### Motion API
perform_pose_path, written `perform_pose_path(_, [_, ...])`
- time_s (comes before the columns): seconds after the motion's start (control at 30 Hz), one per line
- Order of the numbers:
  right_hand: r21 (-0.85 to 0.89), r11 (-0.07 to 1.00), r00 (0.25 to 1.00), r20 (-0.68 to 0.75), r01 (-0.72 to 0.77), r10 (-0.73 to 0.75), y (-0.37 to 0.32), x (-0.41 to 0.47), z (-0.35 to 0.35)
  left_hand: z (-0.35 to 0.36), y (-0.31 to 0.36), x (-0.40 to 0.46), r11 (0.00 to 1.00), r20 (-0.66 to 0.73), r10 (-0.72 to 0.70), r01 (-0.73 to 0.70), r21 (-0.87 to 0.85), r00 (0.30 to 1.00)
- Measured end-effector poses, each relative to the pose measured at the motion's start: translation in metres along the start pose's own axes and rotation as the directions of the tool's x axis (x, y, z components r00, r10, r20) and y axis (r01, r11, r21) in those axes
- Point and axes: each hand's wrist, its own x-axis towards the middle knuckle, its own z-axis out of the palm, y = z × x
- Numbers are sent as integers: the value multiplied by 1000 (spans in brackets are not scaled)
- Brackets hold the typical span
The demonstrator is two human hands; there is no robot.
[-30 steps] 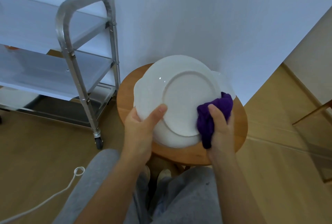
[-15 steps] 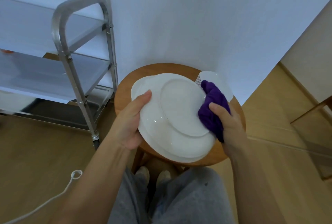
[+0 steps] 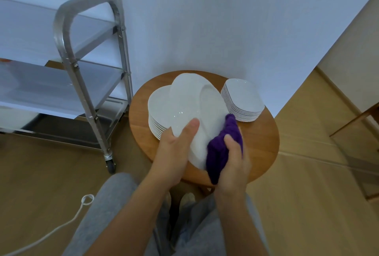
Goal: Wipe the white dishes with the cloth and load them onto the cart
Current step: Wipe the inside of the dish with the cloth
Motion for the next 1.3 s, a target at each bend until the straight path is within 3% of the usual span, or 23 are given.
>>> perform_pose_path(0.07, [28,1000,997,71,-1,-1,-24,12,0,-7,1,-7,998,115,52,-55,22,992])
perform_pose_path(0.2, [-118,992,956,294,40,-3,-56,29,9,-9,2,-19,992,253,127,-130,-5,959])
perform_pose_path(0.27, [-207,964,916,394,168,-76,-58,24,15,-11,5,-18,986,234,163,-163,-19,958])
perform_pose_path(0.43, [-133,936,800,567,325,-197,-65,7,23,-21,16,-11,988,232,152,-153,-13,961])
perform_pose_path(0.6, [-147,861,688,671,487,-275,-65,-3,18,-27,23,-1,974,242,57,-1,-227,969])
perform_pose_path(0.7, [-195,757,639,685,624,-350,-59,1,2,-35,24,3,952,202,73,-7,-307,977])
perform_pose_path(0.83, [-314,702,707,598,640,-377,-50,16,-14,-42,30,6,957,205,118,-56,-284,972])
perform_pose_path(0.9, [-388,737,794,511,554,-328,-47,25,-11,-40,35,5,977,211,138,-98,-190,968])
perform_pose_path(1.0, [-419,839,931,263,346,-252,-42,40,-7,-38,46,3,968,168,223,-238,73,960])
perform_pose_path(1.1, [-271,957,994,73,103,-86,-41,50,-10,-35,61,6,847,235,324,-392,360,916])
perform_pose_path(1.17, [-194,981,1000,16,-9,12,-40,53,-12,-30,67,15,698,323,299,-436,568,898])
perform_pose_path(1.23, [-194,979,998,-13,-62,60,-37,53,-16,-23,64,31,442,409,290,-500,744,865])
perform_pose_path(1.3, [-189,976,994,-35,-105,100,-31,54,-21,-16,56,48,94,498,285,-541,836,819])
